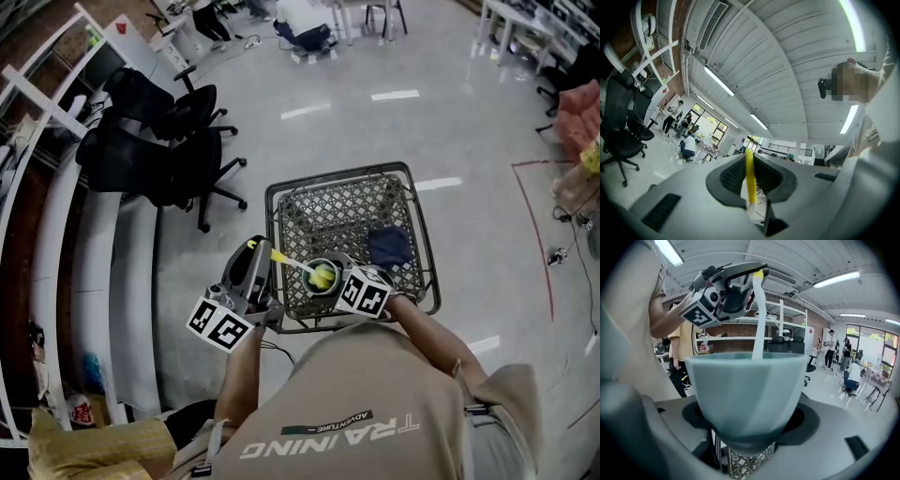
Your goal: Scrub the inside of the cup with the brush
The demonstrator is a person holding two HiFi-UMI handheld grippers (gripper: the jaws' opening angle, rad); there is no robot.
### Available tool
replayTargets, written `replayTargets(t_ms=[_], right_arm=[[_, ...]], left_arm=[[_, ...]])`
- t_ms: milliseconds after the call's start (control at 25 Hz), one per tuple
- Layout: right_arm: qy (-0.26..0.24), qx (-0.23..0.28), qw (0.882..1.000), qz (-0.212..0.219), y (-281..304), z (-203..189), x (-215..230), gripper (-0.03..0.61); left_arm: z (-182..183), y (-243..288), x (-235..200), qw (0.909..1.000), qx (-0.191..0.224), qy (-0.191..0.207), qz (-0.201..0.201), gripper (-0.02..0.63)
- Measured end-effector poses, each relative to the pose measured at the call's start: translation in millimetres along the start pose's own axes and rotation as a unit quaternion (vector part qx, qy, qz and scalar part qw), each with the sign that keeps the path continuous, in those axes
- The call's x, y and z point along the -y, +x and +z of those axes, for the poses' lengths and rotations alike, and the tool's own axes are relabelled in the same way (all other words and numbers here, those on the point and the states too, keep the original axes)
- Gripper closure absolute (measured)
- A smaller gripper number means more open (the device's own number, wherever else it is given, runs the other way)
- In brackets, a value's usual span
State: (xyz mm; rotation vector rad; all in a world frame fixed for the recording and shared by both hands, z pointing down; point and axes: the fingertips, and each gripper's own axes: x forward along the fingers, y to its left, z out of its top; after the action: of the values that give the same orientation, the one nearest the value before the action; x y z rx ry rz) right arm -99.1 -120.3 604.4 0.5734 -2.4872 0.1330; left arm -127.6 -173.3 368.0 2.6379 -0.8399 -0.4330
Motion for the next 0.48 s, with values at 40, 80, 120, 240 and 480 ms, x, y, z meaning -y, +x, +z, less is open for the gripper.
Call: replayTargets(t_ms=[40,80,120,240,480], right_arm=[[-0.003,-0.001,1.0,0.004,0,0,-2,0.19],[-0.007,-0.003,1.0,0.006,1,0,-2,0.19],[-0.009,-0.004,1.0,0.008,1,-1,-3,0.19],[-0.01,-0.009,1.0,0.009,3,-3,-1,0.19],[0.007,-0.013,1.0,0.009,3,-22,2,0.19]], left_arm=[[4,0,-2,1.0,0.005,0.0,0.001,0.561],[8,0,-3,1.0,0.009,0.001,0.001,0.561],[11,0,-4,0.9999,0.012,-0.001,0.0,0.56],[18,3,1,0.9998,0.016,-0.009,-0.011,0.561],[28,8,16,0.9991,0.01,0.005,-0.04,0.561]])
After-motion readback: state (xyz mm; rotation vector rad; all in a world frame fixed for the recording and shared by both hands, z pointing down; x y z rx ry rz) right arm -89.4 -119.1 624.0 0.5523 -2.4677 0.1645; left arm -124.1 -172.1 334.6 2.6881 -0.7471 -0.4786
